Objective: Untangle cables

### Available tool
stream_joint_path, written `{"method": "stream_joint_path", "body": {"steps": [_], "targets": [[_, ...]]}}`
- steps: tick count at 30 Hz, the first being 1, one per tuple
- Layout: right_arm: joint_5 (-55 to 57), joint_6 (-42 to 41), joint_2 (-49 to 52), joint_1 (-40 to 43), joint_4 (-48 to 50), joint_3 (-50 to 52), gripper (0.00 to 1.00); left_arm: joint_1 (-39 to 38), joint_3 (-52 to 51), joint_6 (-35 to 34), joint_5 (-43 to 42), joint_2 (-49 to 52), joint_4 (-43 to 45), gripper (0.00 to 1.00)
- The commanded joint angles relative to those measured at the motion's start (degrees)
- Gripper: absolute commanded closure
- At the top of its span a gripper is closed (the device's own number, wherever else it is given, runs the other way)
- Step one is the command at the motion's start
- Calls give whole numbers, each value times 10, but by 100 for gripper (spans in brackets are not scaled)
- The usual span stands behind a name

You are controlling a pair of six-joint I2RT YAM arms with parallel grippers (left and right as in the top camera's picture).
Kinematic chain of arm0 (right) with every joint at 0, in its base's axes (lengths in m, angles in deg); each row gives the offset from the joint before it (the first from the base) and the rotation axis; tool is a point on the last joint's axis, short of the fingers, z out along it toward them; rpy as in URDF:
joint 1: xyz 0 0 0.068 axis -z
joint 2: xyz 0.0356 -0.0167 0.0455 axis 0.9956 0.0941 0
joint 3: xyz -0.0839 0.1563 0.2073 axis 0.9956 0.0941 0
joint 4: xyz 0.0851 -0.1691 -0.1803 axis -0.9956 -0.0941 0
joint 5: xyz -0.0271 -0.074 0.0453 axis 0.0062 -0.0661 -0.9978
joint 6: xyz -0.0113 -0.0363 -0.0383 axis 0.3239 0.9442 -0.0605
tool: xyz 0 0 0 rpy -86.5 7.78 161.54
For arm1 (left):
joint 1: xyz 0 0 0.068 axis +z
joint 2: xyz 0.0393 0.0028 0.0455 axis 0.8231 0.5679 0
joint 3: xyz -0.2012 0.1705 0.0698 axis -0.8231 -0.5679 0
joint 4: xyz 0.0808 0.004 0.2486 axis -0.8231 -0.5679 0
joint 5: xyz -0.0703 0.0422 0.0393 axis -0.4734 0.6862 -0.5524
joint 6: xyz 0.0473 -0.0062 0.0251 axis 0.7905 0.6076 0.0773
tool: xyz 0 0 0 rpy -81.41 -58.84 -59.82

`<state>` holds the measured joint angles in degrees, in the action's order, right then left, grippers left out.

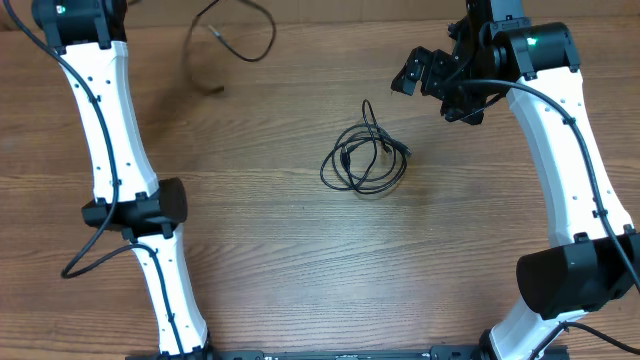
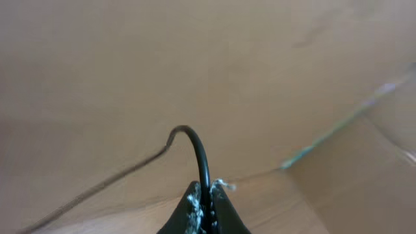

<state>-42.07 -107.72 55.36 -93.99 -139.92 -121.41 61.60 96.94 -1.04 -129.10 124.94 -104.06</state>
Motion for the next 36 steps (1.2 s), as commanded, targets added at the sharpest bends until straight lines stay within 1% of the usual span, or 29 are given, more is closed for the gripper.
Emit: {"method": "stream_joint_path", "body": {"steps": [1, 4, 7, 11, 17, 20, 25, 27, 28, 30, 32, 36], "targets": [[1, 2, -3, 1, 2, 2, 0, -12, 13, -57, -71, -19, 44, 96], [1, 2, -3, 1, 2, 2, 0, -20, 13, -66, -71, -19, 64, 96], [1, 2, -3, 1, 2, 2, 0, -21, 13, -65, -71, -19, 61, 96], [1, 2, -3, 1, 2, 2, 0, -10, 12, -65, -28, -19, 18, 96], [1, 2, -3, 1, 2, 2, 0, 24, 8, -65, 78, -18, -101, 96], [1, 2, -3, 1, 2, 2, 0, 41, 2, -68, 130, -18, -144, 96], [1, 2, -3, 1, 2, 2, 0, 74, -10, -74, 253, -18, -187, 96], [1, 2, -3, 1, 2, 2, 0, 84, -21, -76, 316, -18, -203, 96], [1, 2, -3, 1, 2, 2, 0, 89, -28, -87, 356, -18, -215, 96], [1, 2, -3, 1, 2, 2, 0, 98, -47, -112, 414, -18, -223, 96], [1, 2, -3, 1, 2, 2, 0, 116, -89, -127, 463, -18, -208, 96], [1, 2, -3, 1, 2, 2, 0, 144, -155, -129, 477, -18, -156, 96]]}}
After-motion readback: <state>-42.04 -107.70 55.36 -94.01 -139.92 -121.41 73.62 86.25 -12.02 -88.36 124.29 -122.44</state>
